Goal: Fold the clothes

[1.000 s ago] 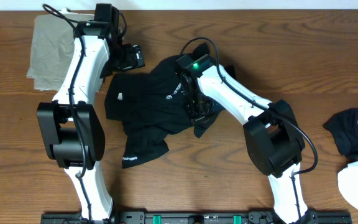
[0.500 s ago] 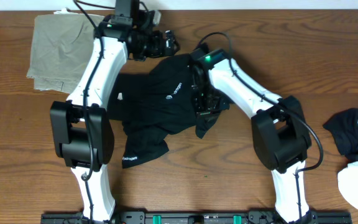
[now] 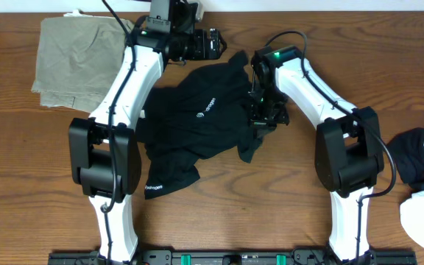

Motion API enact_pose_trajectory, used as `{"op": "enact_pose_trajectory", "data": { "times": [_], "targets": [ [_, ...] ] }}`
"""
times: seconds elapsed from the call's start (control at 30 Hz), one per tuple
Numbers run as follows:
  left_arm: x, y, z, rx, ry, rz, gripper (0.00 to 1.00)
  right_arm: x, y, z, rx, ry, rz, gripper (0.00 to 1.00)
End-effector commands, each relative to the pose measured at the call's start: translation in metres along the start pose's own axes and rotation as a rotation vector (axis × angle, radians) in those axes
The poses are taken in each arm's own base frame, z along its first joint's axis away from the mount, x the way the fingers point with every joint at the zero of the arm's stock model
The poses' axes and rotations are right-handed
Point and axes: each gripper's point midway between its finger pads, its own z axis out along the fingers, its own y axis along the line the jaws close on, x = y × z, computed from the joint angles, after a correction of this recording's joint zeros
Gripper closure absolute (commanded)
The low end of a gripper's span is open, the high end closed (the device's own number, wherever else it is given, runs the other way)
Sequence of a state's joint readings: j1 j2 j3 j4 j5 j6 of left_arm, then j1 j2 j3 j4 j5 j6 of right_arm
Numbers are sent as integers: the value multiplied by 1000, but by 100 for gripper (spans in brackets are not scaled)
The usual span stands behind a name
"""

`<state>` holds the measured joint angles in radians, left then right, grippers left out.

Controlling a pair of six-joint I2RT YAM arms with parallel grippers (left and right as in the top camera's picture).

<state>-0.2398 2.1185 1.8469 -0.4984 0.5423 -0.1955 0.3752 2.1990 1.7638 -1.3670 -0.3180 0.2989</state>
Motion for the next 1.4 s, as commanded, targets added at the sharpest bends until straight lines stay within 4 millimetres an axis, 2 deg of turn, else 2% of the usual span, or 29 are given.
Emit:
{"op": "enact_pose_trajectory", "data": {
  "times": [0.0, 0.1, 0.23, 0.4, 0.53, 0.63, 0.77, 0.97, 1.1, 1.23, 1.37],
  "targets": [
    [10, 4, 26, -3, 24, -24, 3, 6, 7, -19, -38, -38, -36, 99],
    [16, 0, 46, 13, 27, -23, 4, 6, 1, -25, -7, -59, -36, 99],
    [19, -5, 61, 28, 22, -4, 4, 8, -20, -29, 50, -47, 4, 99],
    [11, -14, 65, 49, -15, 21, 4, 5, -46, -37, 47, -44, 74, 99],
    [4, -15, 68, 36, -48, -29, 4, 2, -59, -41, 36, -46, 89, 99],
    [6, -9, 75, -29, -64, -77, 4, 3, -60, -41, 38, -42, 81, 99],
    [16, -9, 87, -97, -62, -104, 4, 4, -58, -40, 44, -42, 74, 99],
    [23, -16, 96, -226, -110, -128, 4, 2, -59, -41, 49, -50, 73, 99],
    [24, -10, 99, -309, -160, -195, 5, 1, -59, -41, 48, -54, 72, 99],
    [32, 3, 108, -341, -161, -258, 13, 1, -57, -40, 49, -53, 68, 99],
    [40, 12, 117, -354, -146, -275, 13, 1, -57, -40, 49, -53, 68, 99]
  ]
}}
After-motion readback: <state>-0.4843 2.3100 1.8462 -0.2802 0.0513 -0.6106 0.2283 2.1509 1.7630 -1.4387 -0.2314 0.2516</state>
